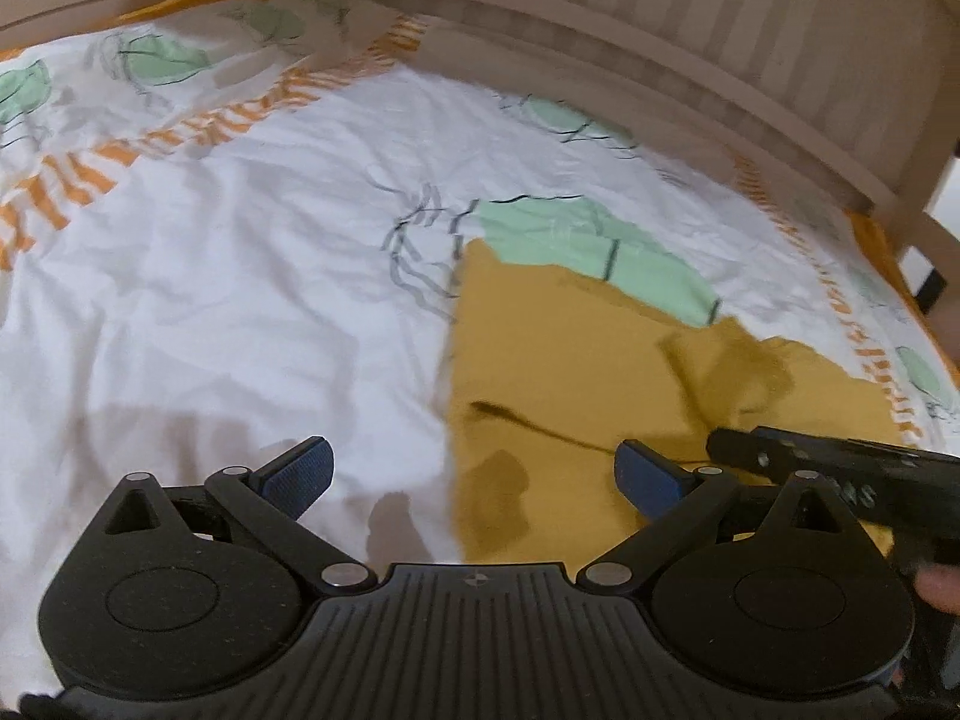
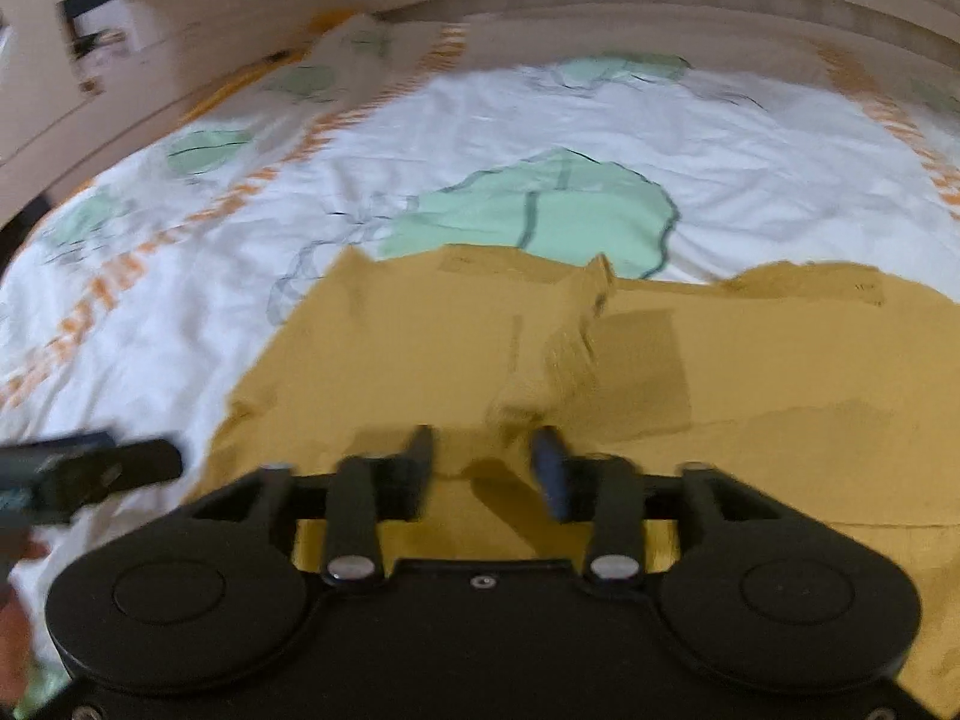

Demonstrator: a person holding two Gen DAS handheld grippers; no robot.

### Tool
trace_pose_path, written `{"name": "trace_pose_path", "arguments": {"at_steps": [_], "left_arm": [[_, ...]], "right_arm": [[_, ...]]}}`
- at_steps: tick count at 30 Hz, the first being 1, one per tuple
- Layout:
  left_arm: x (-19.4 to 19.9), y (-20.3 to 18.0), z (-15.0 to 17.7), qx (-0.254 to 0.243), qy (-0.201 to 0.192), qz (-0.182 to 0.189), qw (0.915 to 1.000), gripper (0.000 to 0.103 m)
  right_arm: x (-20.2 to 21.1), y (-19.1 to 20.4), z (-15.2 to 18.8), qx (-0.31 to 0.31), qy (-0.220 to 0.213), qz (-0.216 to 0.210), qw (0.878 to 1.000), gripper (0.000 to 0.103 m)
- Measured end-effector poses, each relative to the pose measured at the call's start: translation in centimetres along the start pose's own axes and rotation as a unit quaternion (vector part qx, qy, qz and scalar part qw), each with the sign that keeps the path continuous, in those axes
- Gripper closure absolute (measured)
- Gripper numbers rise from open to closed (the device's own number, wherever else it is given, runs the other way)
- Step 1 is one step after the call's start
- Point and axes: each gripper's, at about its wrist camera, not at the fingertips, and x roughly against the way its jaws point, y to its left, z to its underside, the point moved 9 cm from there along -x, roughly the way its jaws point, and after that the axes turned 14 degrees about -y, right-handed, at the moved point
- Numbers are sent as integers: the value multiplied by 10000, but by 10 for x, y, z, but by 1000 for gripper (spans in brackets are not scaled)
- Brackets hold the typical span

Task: Fold small clothes

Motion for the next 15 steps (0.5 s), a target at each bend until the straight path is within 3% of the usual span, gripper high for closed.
{"name": "trace_pose_path", "arguments": {"at_steps": [7, 15], "left_arm": [[-11, -36, -3, -236, 56, 390, 9989, 2], [-29, -72, -2, -703, -56, 668, 9953, 2]], "right_arm": [[39, -29, -4, 305, -145, 196, 9992, 41], [63, -99, 29, -180, -113, 1182, 9928, 32]]}}
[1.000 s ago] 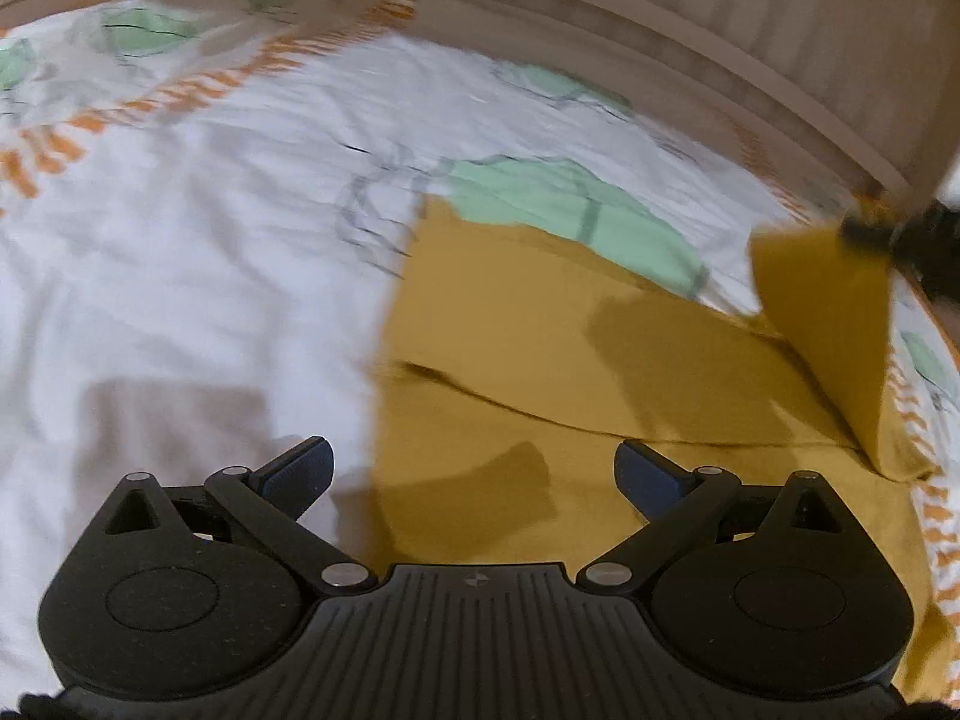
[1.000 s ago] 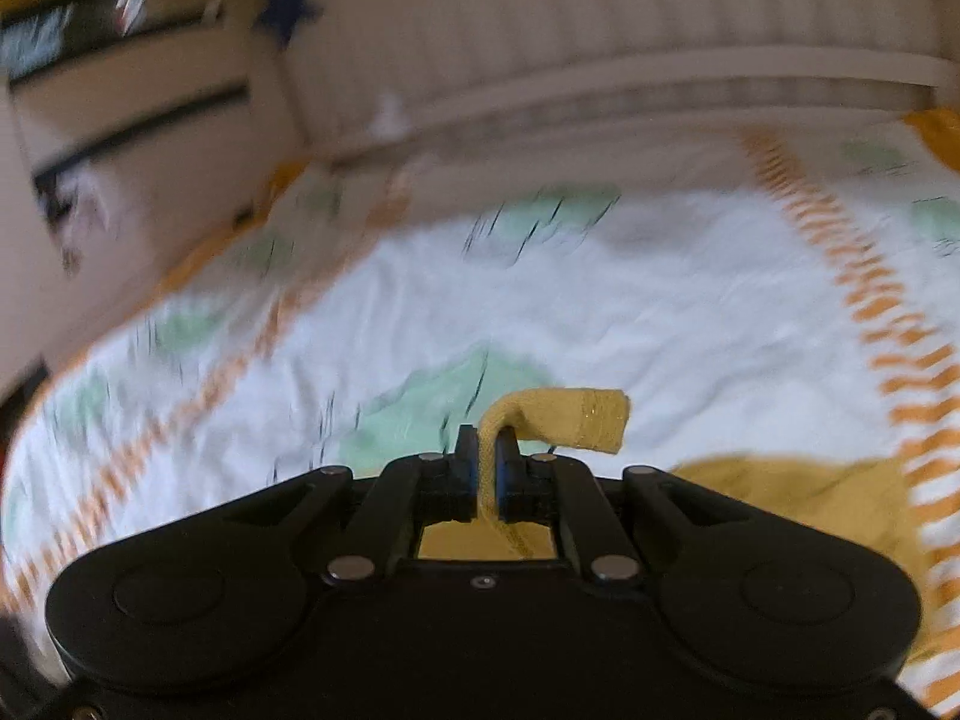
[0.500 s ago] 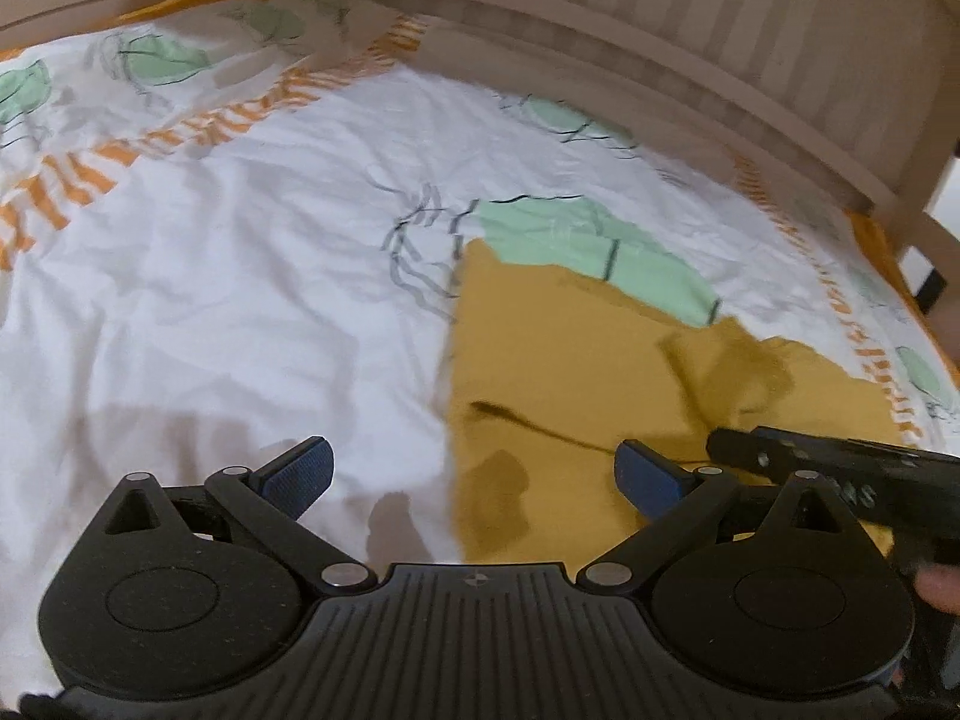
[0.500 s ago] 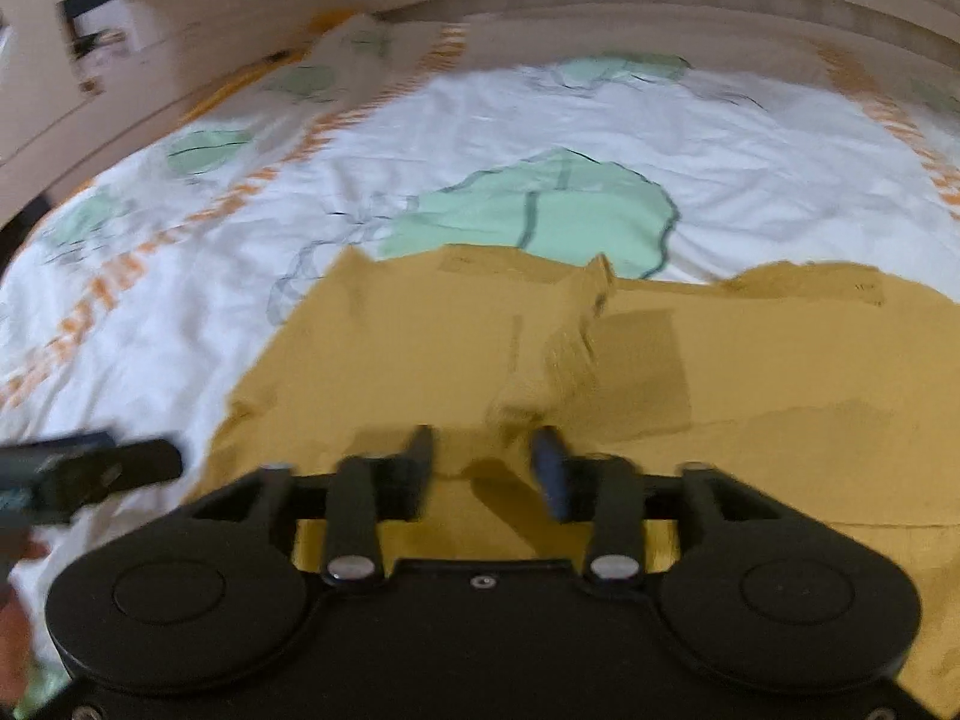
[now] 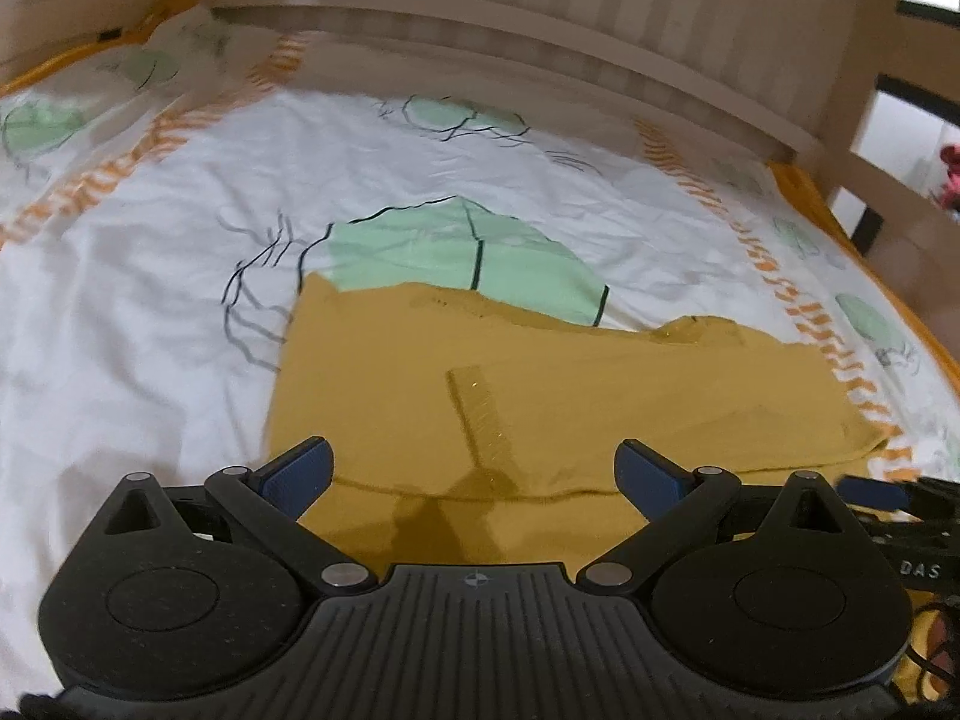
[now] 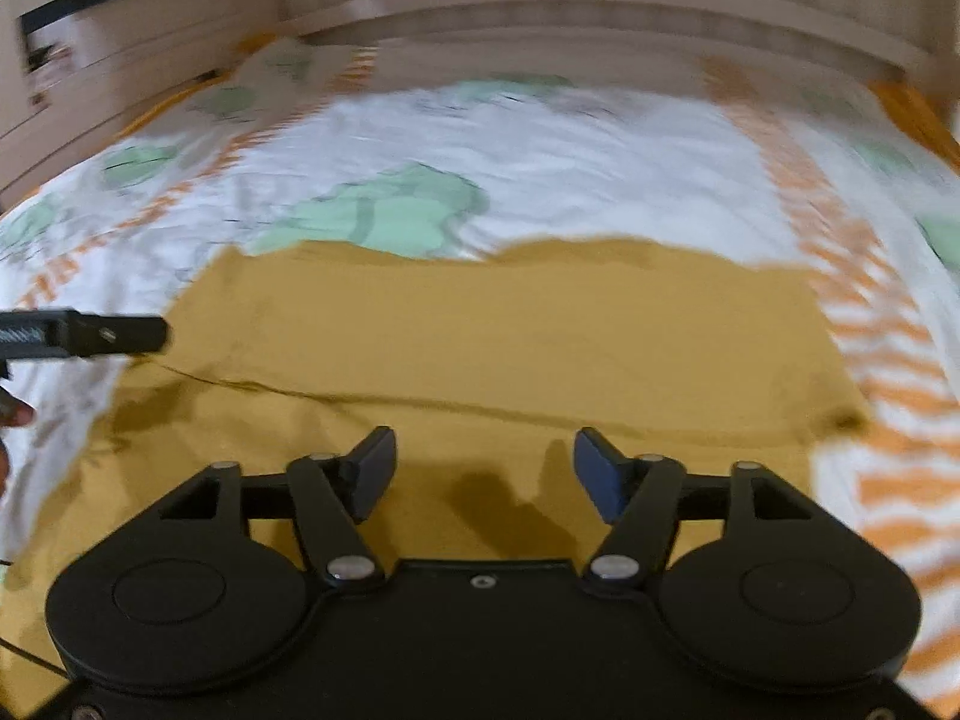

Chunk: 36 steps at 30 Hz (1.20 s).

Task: Fold small clothes

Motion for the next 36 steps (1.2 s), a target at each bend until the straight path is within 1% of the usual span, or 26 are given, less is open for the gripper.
{"name": "trace_pose_path", "arguments": {"at_steps": [2, 5, 7, 10, 12, 15, 16, 23, 25, 29, 31, 33, 34, 35, 36], "left_arm": [[-6, -3, 1, -131, -15, -34, 9999, 2], [-14, -5, 0, -241, -39, -83, 9997, 2], [-20, -5, 0, -284, -20, -166, 9995, 2], [-29, -5, -1, -233, -36, -299, 9993, 2], [-38, -5, 2, -168, 85, -308, 9993, 2], [-53, -4, 13, -45, 420, -320, 9986, 14], [-57, -3, 17, -3, 515, -357, 9980, 14], [-63, -10, 21, -224, 467, -339, 9981, 12], [-64, -13, 21, -286, 464, -168, 9984, 12], [-65, -28, 20, -264, 488, 450, 9974, 12], [-68, -34, 22, -220, 532, 543, 9969, 13], [-71, -35, 23, -184, 529, 532, 9970, 13], [-72, -35, 23, -132, 511, 522, 9972, 17], [-71, -34, 22, -54, 463, 516, 9976, 22], [-71, -32, 21, -15, 446, 450, 9980, 43]], "right_arm": [[1, -14, 10, -122, -17, 258, 9996, 28], [1, -25, 21, -211, -193, 510, 9983, 16], [2, -28, 24, -80, -300, 651, 9974, 1], [1, -30, 28, -42, -339, 694, 9970, 1], [1, -32, 29, -118, -362, 652, 9971, 1], [-1, -37, 30, -303, -358, 547, 9974, 0], [-1, -37, 31, -330, -358, 530, 9974, 0], [-2, -35, 34, -257, -327, 569, 9975, 0], [-2, -35, 35, -251, -320, 574, 9975, 0], [-2, -35, 35, -238, -312, 576, 9976, 0], [-3, -35, 35, -230, -309, 578, 9976, 0], [-3, -35, 35, -222, -303, 580, 9976, 0], [-3, -35, 35, -221, -302, 581, 9976, 0], [-3, -35, 35, -223, -302, 580, 9976, 0], [-3, -35, 35, -223, -302, 580, 9976, 0]]}}
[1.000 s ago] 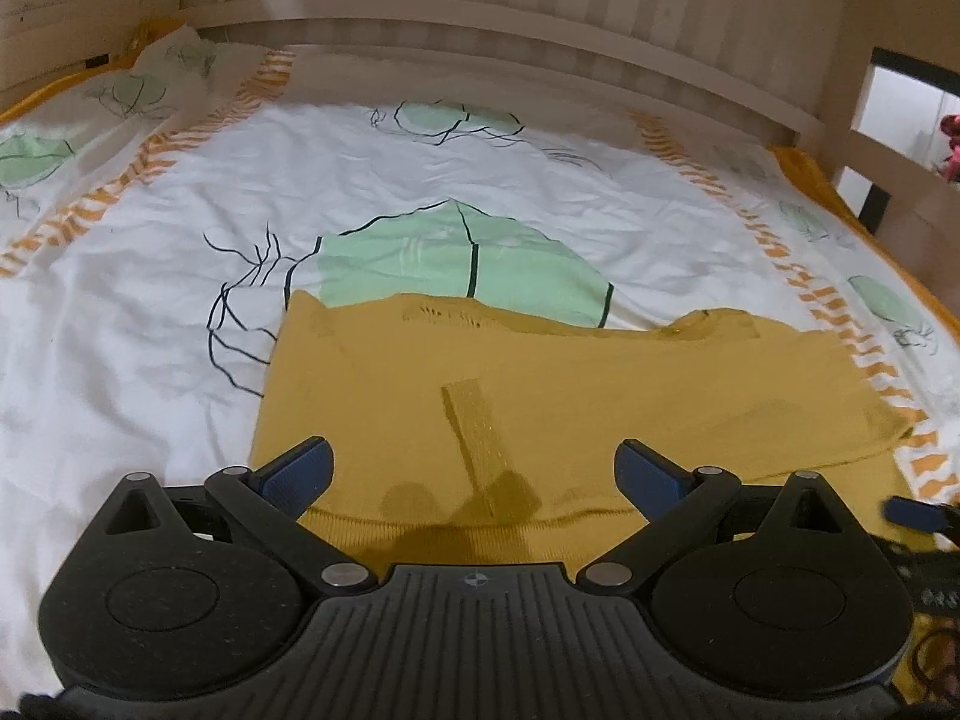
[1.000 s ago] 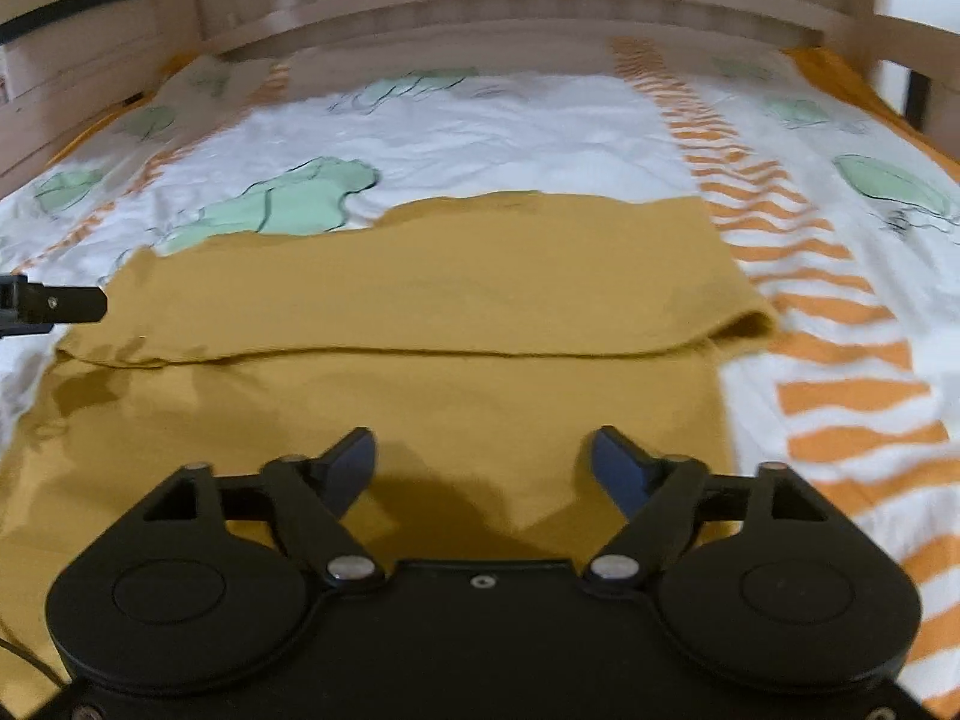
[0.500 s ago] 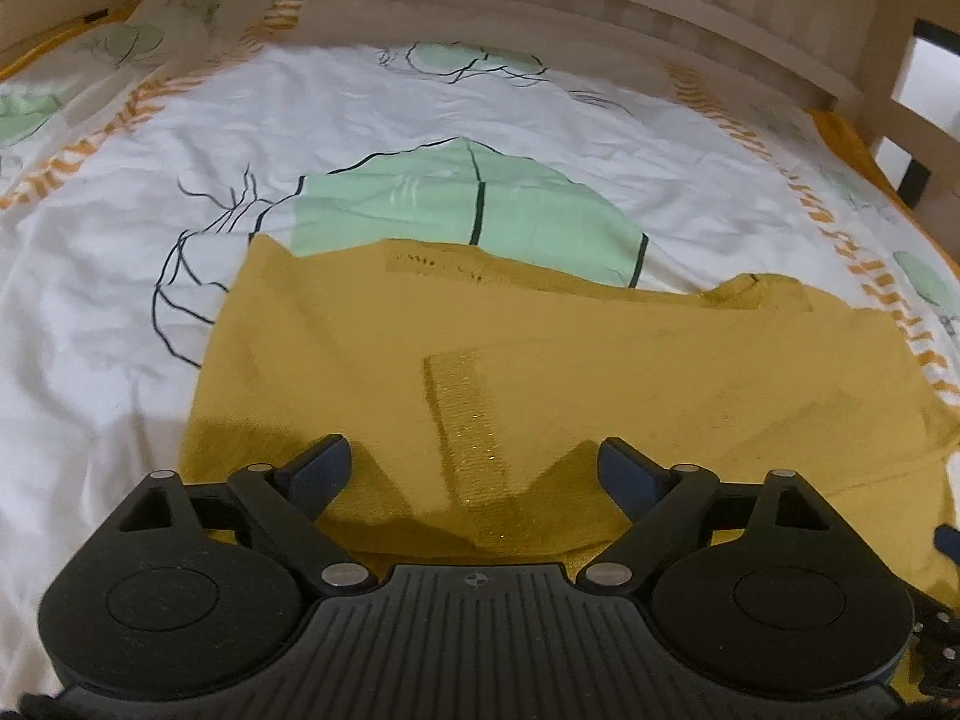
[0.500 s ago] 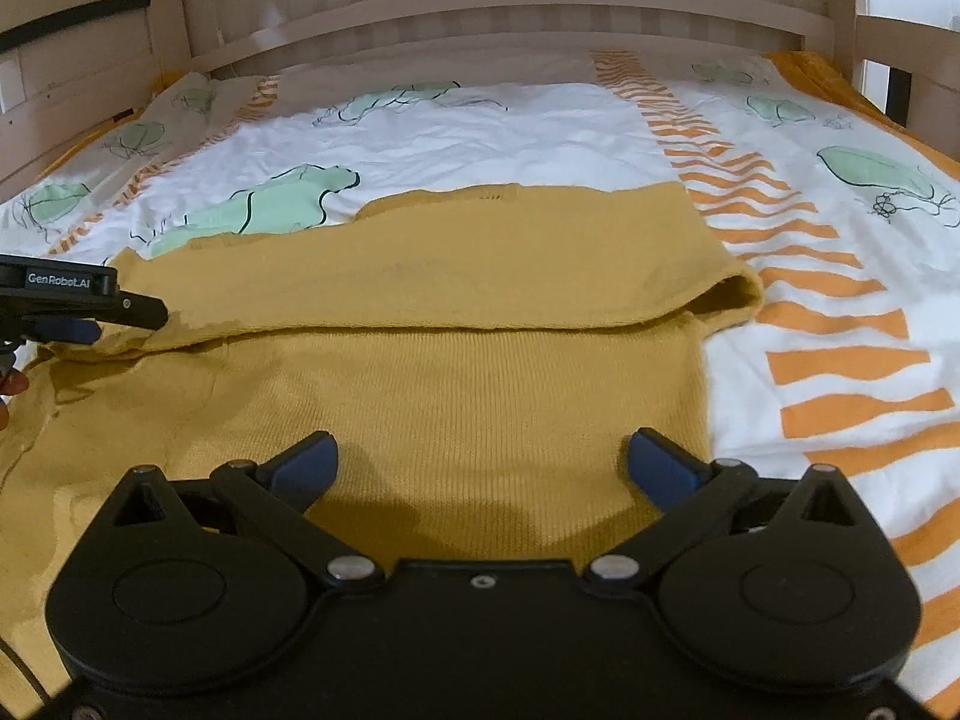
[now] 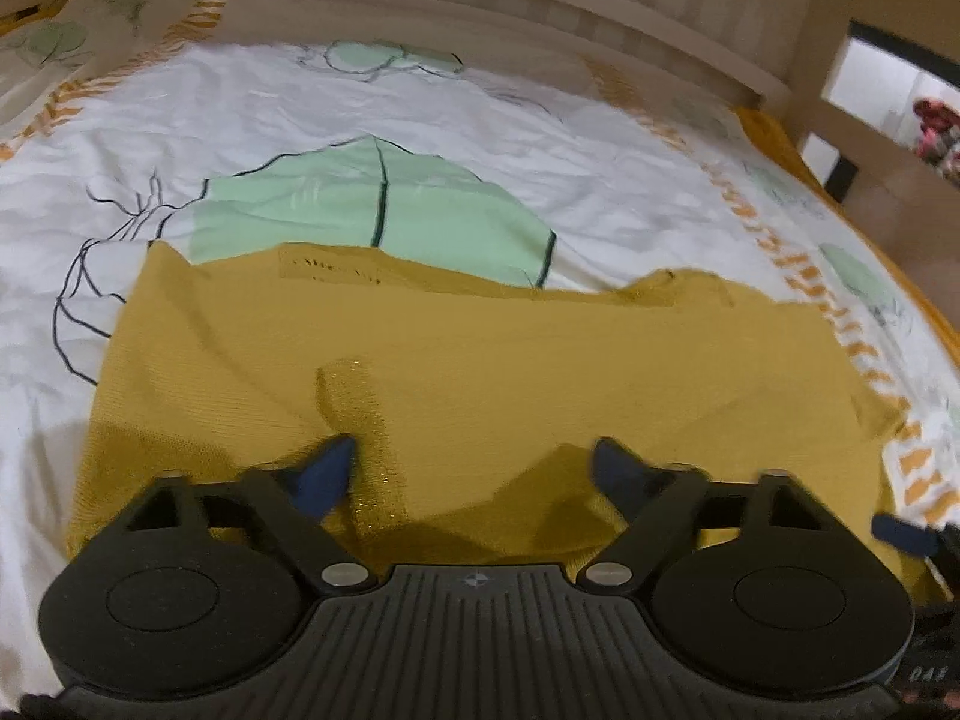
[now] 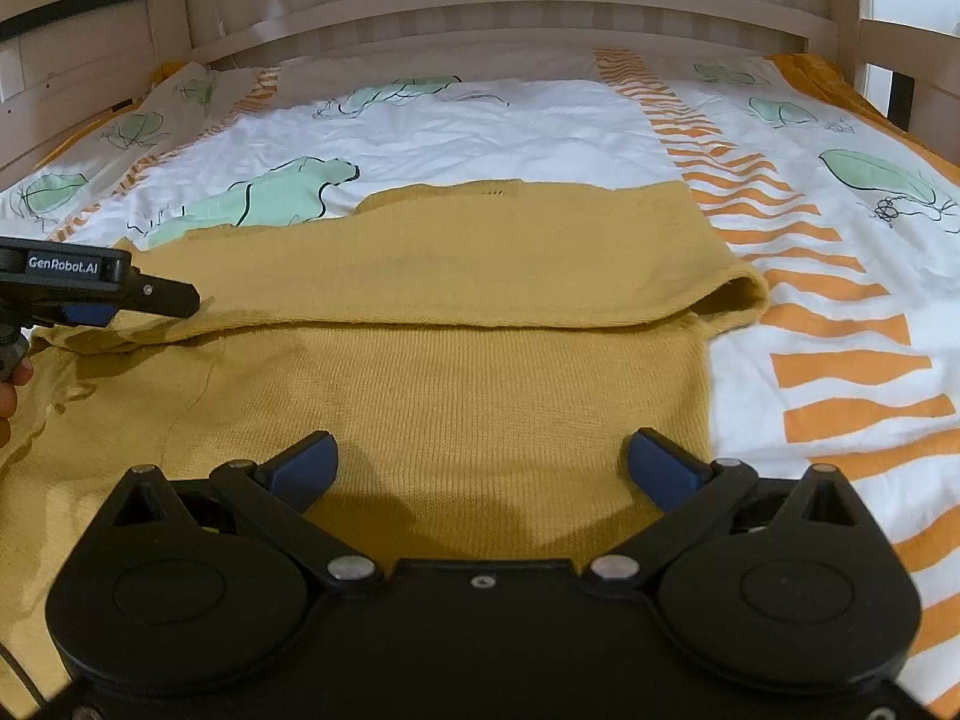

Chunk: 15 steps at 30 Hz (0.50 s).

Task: Fold small clothes

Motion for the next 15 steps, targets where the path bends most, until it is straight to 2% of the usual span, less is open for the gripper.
{"name": "trace_pose_path", "arguments": {"at_steps": [1, 2, 3, 4, 6, 8, 11, 15], "left_arm": [[0, 4, -1, 10, 27, -182, 9998, 68], [-1, 7, -3, 27, 55, -352, 9994, 77], [0, 10, -5, 117, 71, -411, 9991, 91], [1, 10, -7, 276, 82, -332, 9990, 97], [8, 11, -16, 407, -30, -343, 9986, 97], [18, 4, -32, 250, -262, -351, 9987, 97], [38, -6, -60, 246, -634, -173, 9975, 97], [59, 2, -92, 361, -1012, -133, 9941, 97]], "right_arm": [[0, 0, 0, 2, 0, 2, 10000, 0], [0, 0, 0, 5, 1, 4, 10000, 0], [0, 0, 0, 9, 2, 5, 10000, 0], [0, 0, 0, 10, 2, 6, 10000, 0], [1, 0, 0, 6, 0, 1, 10000, 0], [1, -1, 0, 1, -2, -7, 10000, 0], [1, -1, 0, 0, 3, -12, 10000, 0], [1, -1, 0, -5, 7, -12, 10000, 0]]}}
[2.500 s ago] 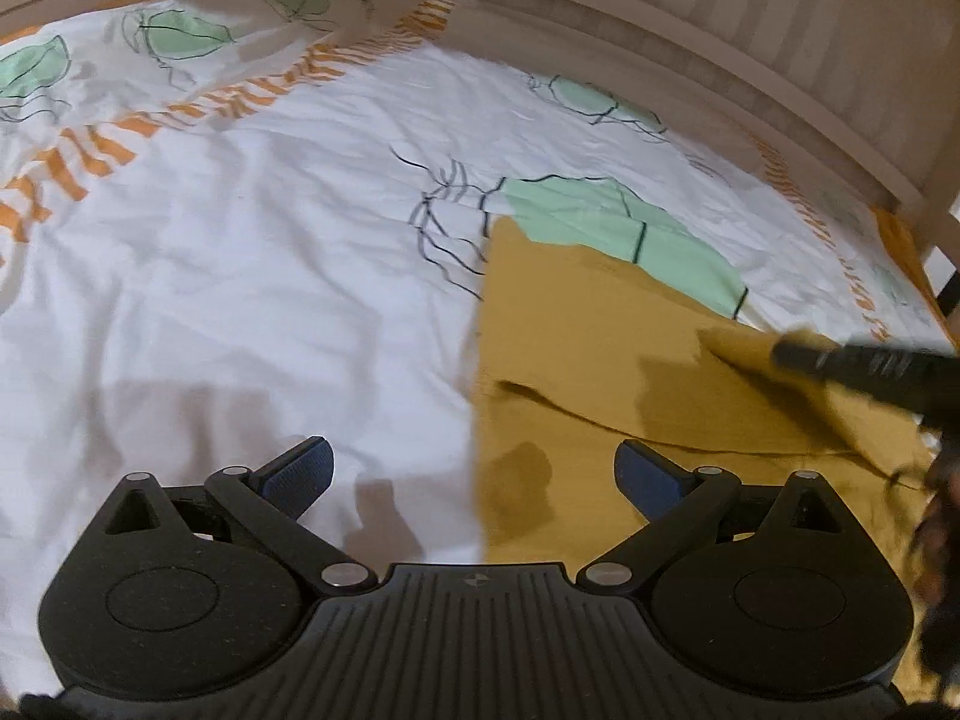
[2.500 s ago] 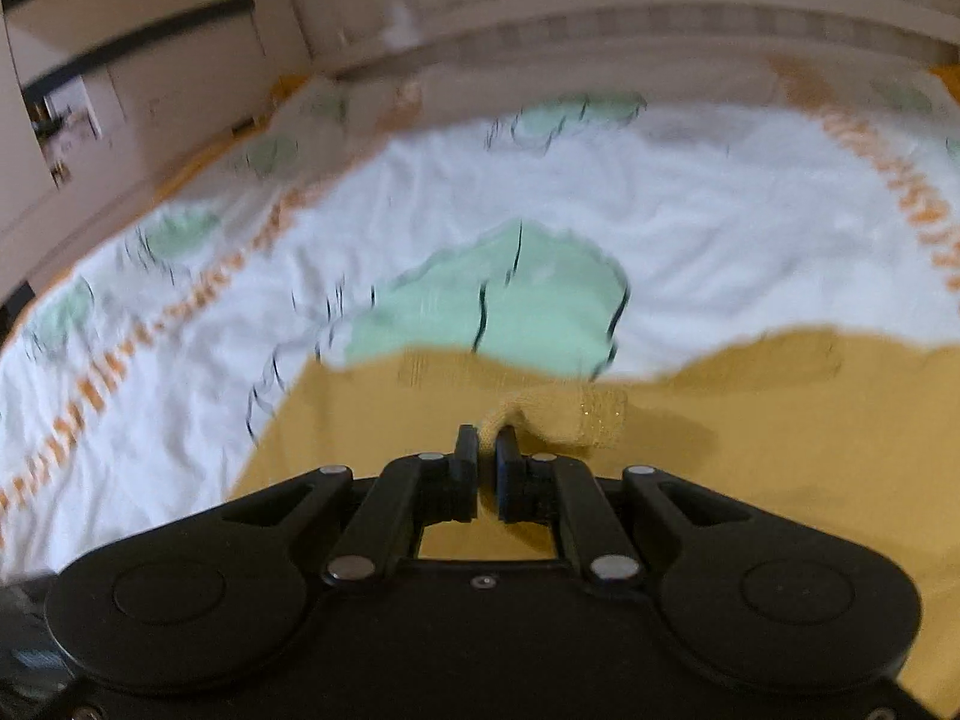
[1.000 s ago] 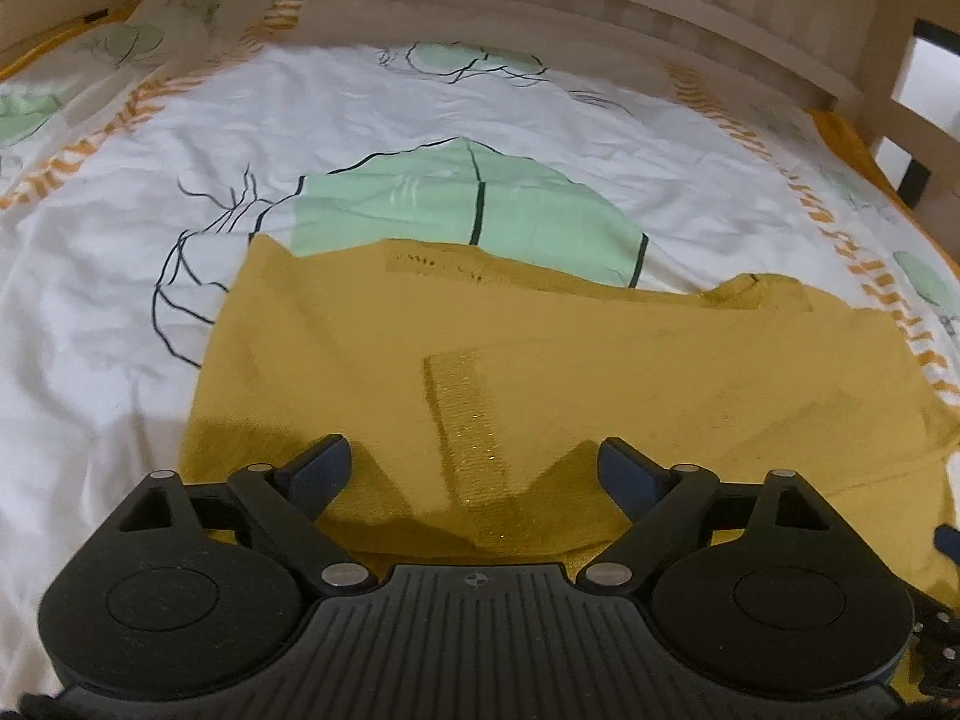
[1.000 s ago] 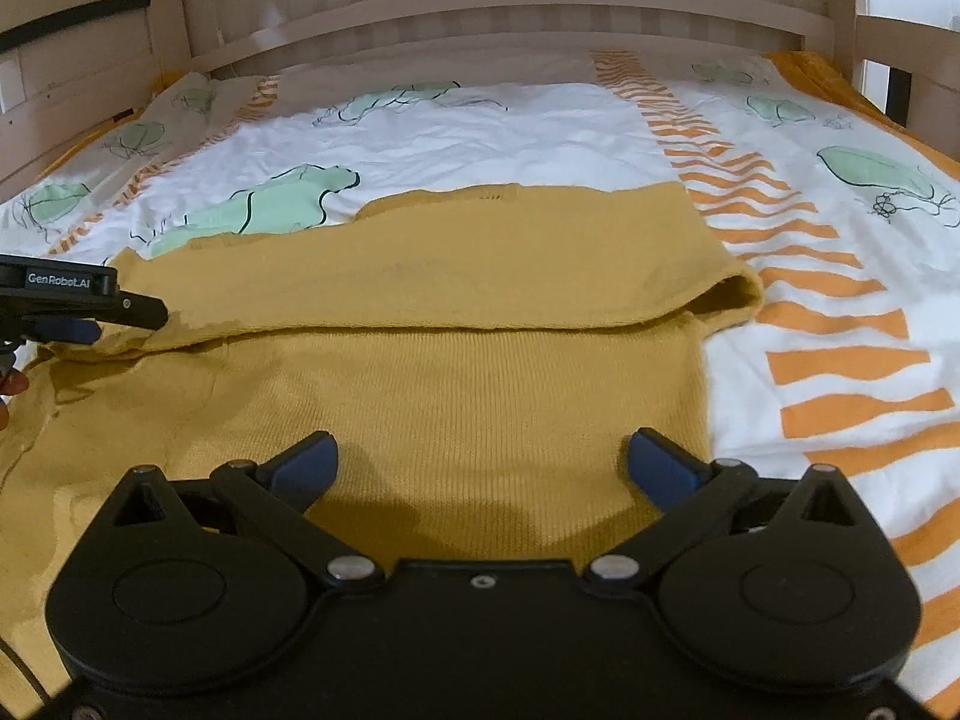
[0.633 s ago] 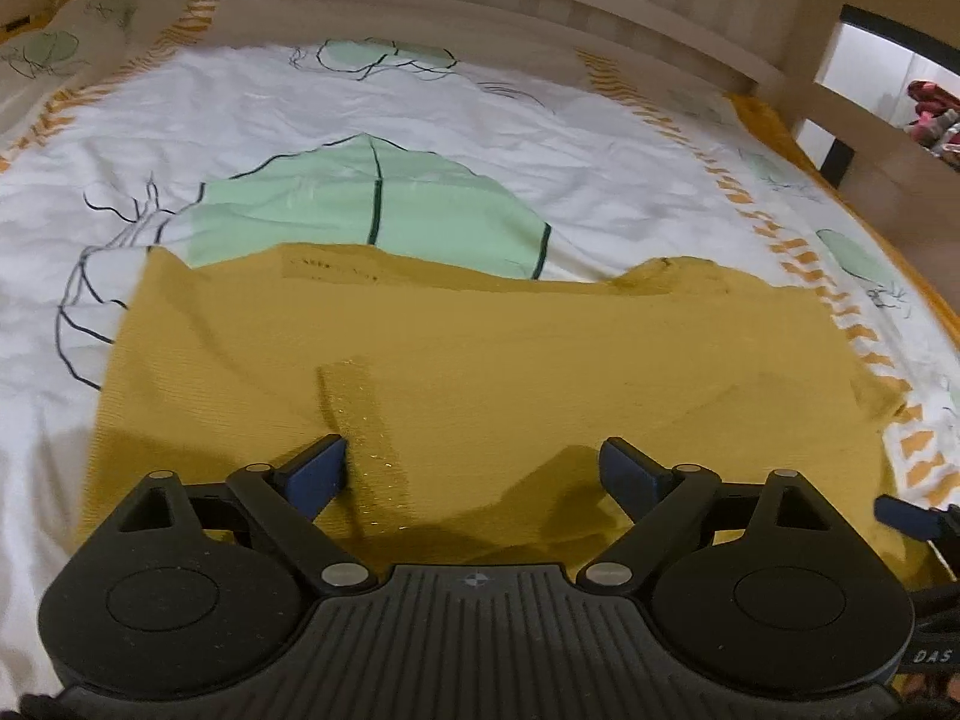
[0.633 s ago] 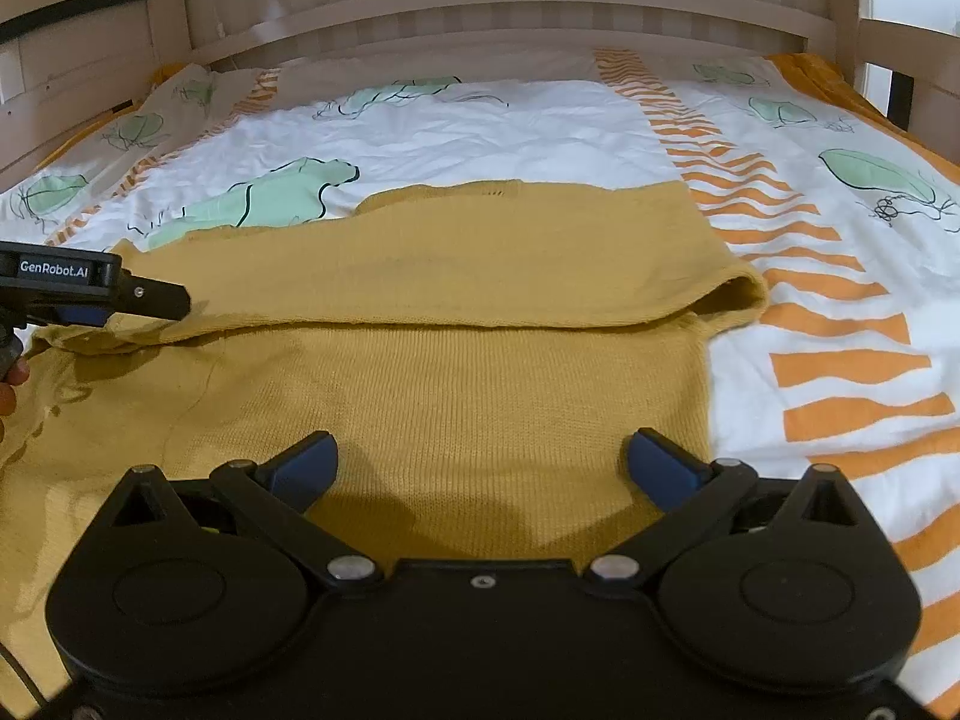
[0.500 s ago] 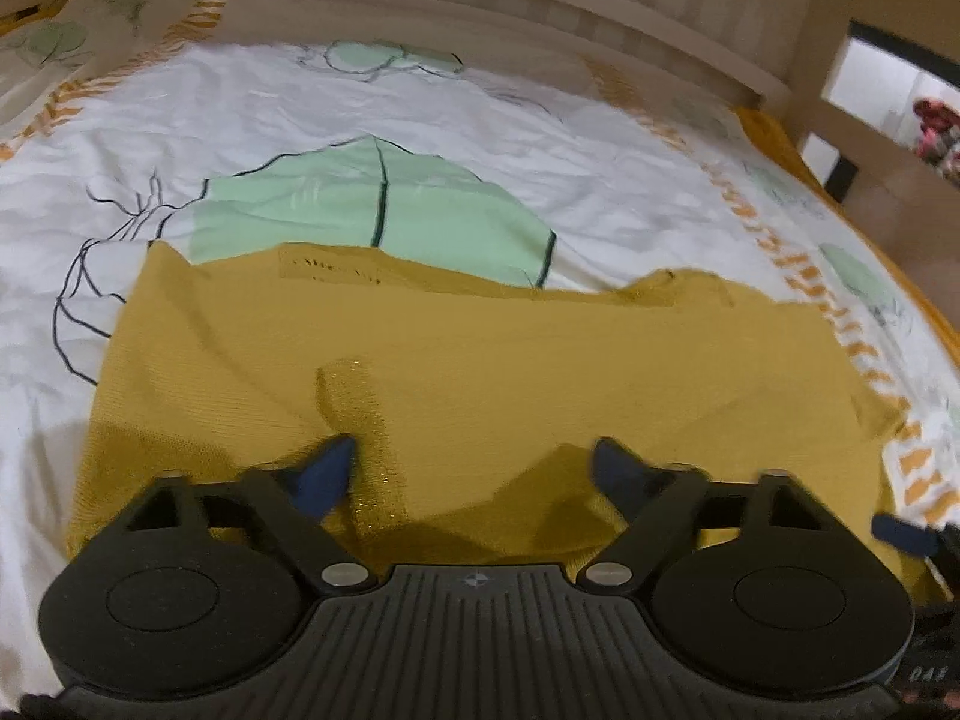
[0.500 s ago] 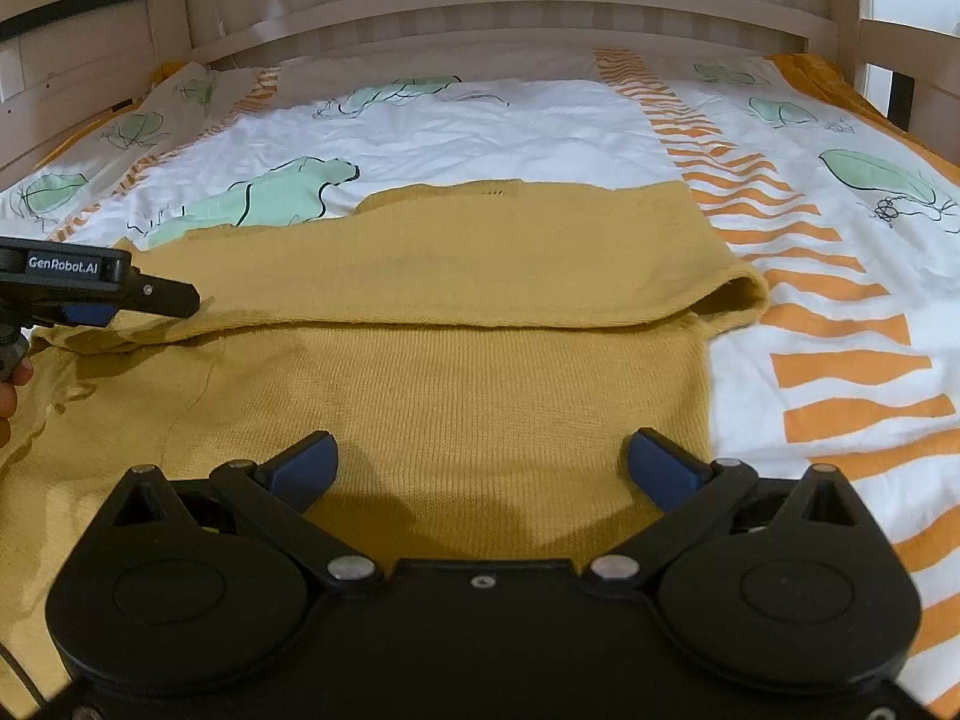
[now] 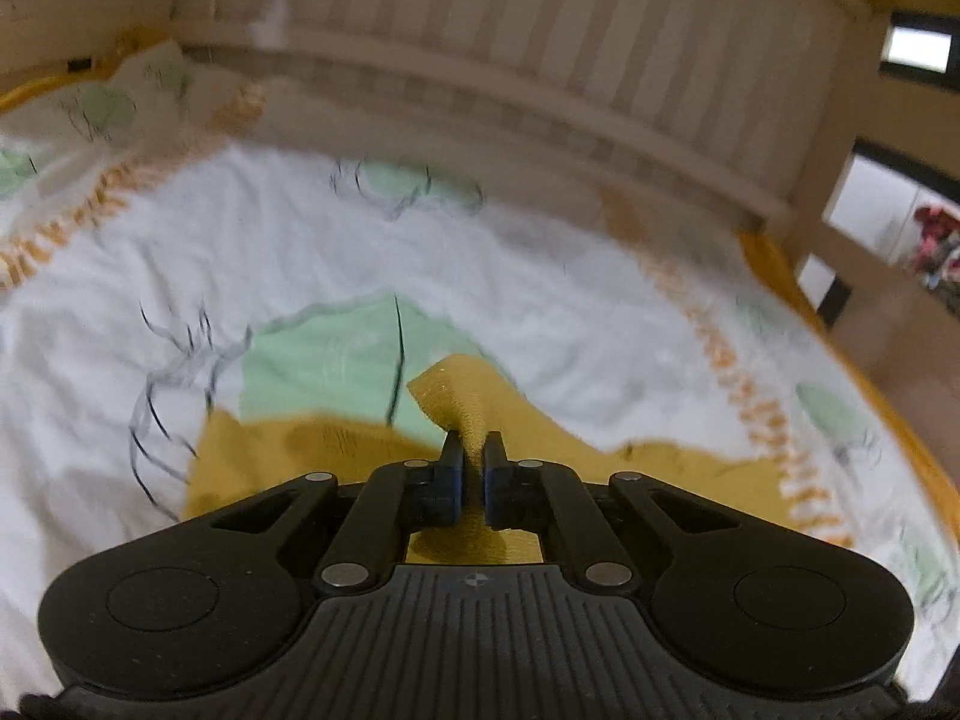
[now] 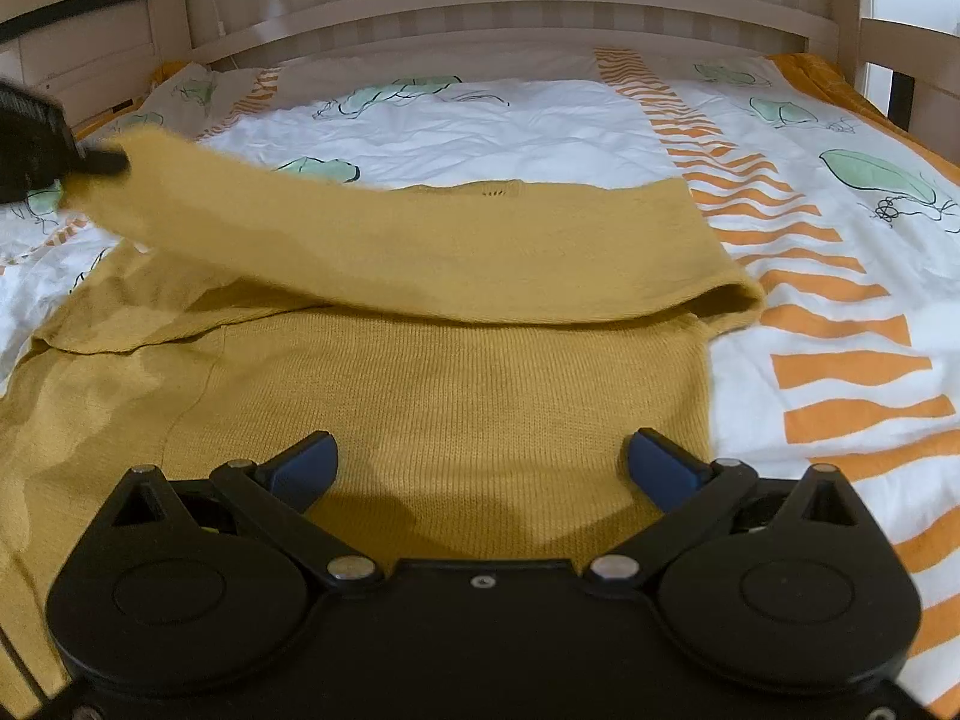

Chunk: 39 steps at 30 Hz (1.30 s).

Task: Fold small clothes

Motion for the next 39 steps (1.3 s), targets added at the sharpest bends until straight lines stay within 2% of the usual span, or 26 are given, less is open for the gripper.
{"name": "trace_pose_path", "arguments": {"at_steps": [4, 11, 13, 15, 17, 19, 23, 26, 29, 30, 32, 33, 39], "left_arm": [[-6, 20, -2, -236, 48, -294, 9993, 97], [-31, 72, 58, -310, 880, -894, 9916, 97], [-33, 83, 72, -266, 1027, -994, 9894, 93], [-30, 88, 76, -103, 873, -959, 9915, 92], [-28, 89, 75, -54, 754, -894, 9931, 85], [-23, 88, 77, -71, 709, -740, 9947, 74], [-23, 88, 78, -211, 588, -667, 9958, 72], [-17, 97, 75, -176, 385, -898, 9951, 70], [-10, 107, 71, -311, 179, -1254, 9915, 49], [-8, 111, 70, -461, 187, -1509, 9873, 38], [-6, 123, 70, -864, 249, -2081, 9740, 36], [-4, 127, 69, -976, 278, -2240, 9693, 36], [11, 124, 69, -864, 341, -1984, 9757, 35]], "right_arm": [[0, 0, 0, 14, 10, 7, 10000, 0], [-1, 0, -1, 17, 12, 9, 10000, 0], [-1, 0, -1, 14, 11, 8, 10000, 0], [-1, 0, -1, 19, 12, 11, 10000, 0], [-1, 0, -1, 28, 14, 16, 10000, 0], [-1, 0, 0, 40, 17, 23, 10000, 0], [-1, 1, 0, 36, 14, 21, 10000, 0], [-1, 1, 0, 41, 15, 21, 10000, 0], [-1, 1, -1, 40, 15, 22, 10000, 0], [-1, 1, 0, 42, 15, 22, 10000, 0], [-1, 1, 0, 43, 16, 23, 10000, 0], [-1, 1, 0, 42, 15, 22, 10000, 0], [-1, 0, 0, 40, 15, 21, 10000, 0]]}}
